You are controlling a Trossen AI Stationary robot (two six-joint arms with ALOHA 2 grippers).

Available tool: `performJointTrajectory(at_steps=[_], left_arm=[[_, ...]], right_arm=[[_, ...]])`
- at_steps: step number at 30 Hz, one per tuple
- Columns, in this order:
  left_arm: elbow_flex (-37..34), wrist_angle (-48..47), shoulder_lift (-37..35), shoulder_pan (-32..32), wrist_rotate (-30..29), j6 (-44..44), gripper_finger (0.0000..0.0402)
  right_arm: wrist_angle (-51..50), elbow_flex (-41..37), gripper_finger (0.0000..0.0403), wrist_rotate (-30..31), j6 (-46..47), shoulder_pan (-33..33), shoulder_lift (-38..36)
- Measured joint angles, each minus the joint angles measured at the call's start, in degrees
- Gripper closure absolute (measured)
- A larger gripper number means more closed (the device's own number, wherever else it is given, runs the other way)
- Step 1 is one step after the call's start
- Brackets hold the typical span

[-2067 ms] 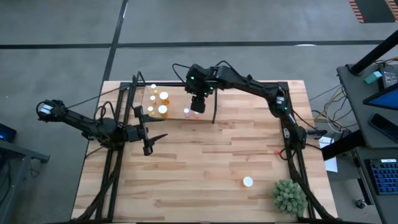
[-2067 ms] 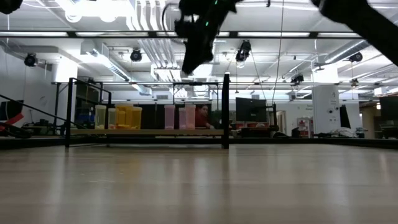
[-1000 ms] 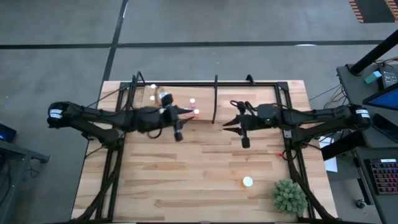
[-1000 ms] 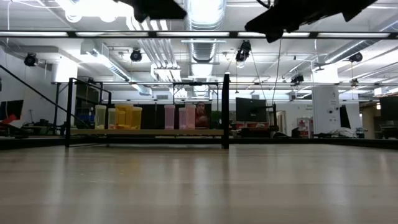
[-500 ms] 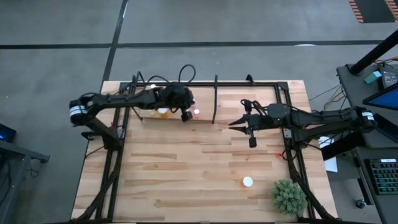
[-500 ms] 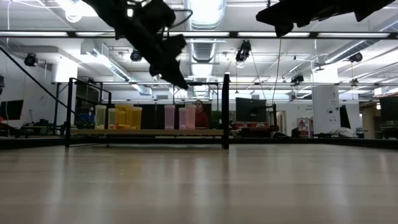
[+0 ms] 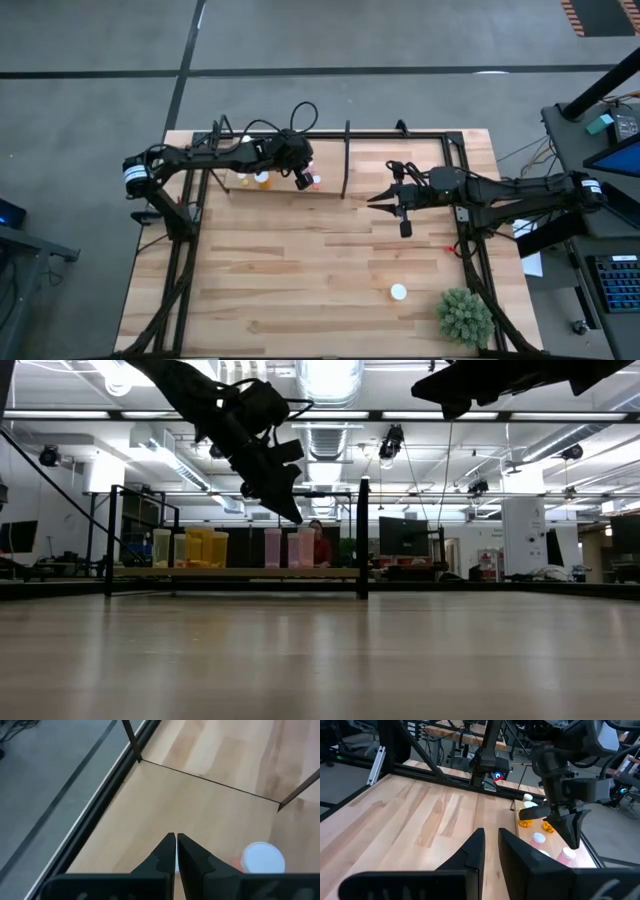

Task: Pick and place medicine bottles onto shelf by color
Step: Put the purple pill bottle on the shelf to align with the purple pill bottle

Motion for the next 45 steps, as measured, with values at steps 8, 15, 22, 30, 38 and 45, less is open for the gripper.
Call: performJointTrajectory(at_steps=[8,15,22,30,38,45], left_arm=[[-0.1,1.0,1.4,0.2,-0.3,-1.5,0.0402],[-0.1,0.6,2.2,0.2,-0.8,-2.0,0.0402],[-0.1,-0.5,2.2,0.3,-2.3,-3.0,0.0402],[0.0,-3.6,2.0,0.4,-4.8,-3.1,0.0401],[0.0,-5.1,1.5,0.4,-5.6,-3.1,0.0401],[-0.1,-7.0,0.1,0.4,-6.6,-4.4,0.0401]], right_arm=[[0.0,0.0,0.0360,0.0,0.0,0.0,0.0],[-0.3,0.0,0.0360,0.2,0.0,0.0,0.0],[-0.3,-0.1,0.0360,0.4,0.0,0.0,0.0],[-0.3,-0.1,0.0360,0.4,0.0,0.0,0.0],[-0.3,-0.1,0.0360,0.4,0.0,0.0,0.0],[-0.3,-0.1,0.0360,0.4,0.0,0.0,0.0]])
